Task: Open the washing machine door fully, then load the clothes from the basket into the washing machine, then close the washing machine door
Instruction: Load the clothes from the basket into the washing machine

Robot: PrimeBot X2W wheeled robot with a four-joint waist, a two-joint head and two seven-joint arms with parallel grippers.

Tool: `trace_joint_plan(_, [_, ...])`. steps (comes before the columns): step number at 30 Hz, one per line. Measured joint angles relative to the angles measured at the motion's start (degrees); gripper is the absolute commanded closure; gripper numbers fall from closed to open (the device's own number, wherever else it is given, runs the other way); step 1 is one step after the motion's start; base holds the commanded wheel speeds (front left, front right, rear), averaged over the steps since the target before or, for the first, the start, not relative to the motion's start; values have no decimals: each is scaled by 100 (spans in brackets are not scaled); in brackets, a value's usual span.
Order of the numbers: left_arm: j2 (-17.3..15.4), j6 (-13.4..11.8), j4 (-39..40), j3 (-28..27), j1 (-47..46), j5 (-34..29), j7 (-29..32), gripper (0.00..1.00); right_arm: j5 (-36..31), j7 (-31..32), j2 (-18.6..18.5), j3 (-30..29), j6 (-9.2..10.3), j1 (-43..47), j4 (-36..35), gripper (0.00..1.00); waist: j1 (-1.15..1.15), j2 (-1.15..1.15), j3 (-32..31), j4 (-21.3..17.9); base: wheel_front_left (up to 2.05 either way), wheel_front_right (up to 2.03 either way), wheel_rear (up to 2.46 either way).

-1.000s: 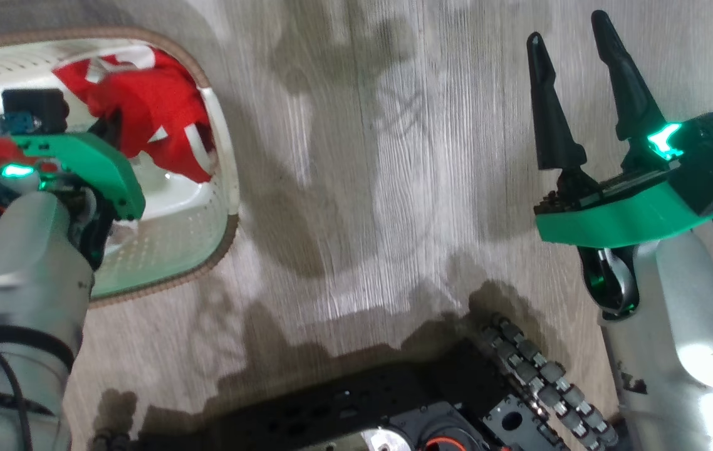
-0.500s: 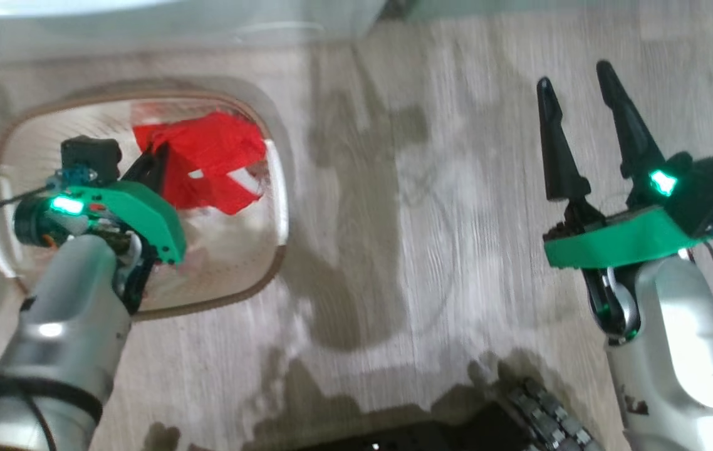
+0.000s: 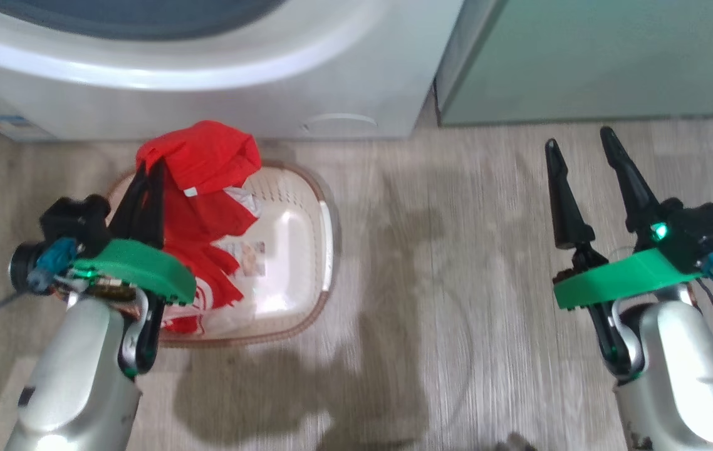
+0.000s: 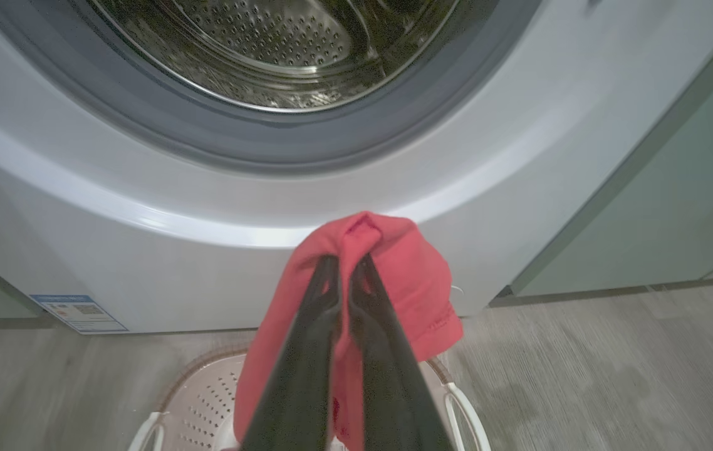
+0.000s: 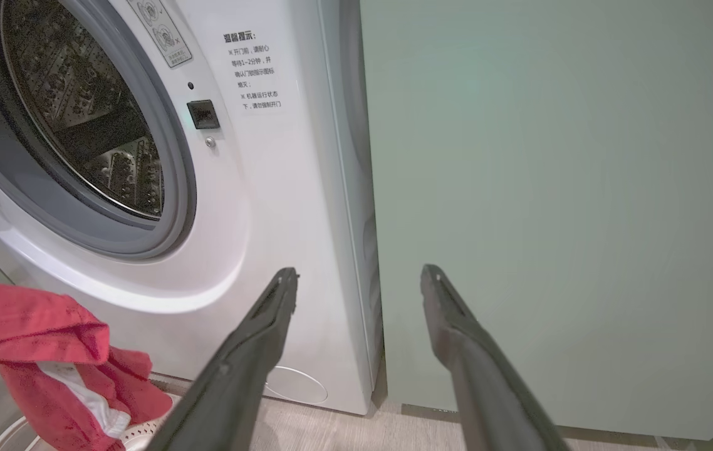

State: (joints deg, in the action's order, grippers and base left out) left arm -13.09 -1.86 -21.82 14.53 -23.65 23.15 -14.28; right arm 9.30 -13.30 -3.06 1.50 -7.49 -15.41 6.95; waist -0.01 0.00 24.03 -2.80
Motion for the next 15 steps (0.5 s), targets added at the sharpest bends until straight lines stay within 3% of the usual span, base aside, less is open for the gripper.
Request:
trace_joint_plan(7, [-15,-246,1226,-208,622,-216,-1,100,-64,196,0,-145,0,237,-2,0,0,0,-599,189,0,0,0])
trace_joint_plan(15, [-162,-508,1987,-222,1344,-366,80,100,-68,390,1,-187,0,713,-103,0,0,0,-1239,281,0,0,0])
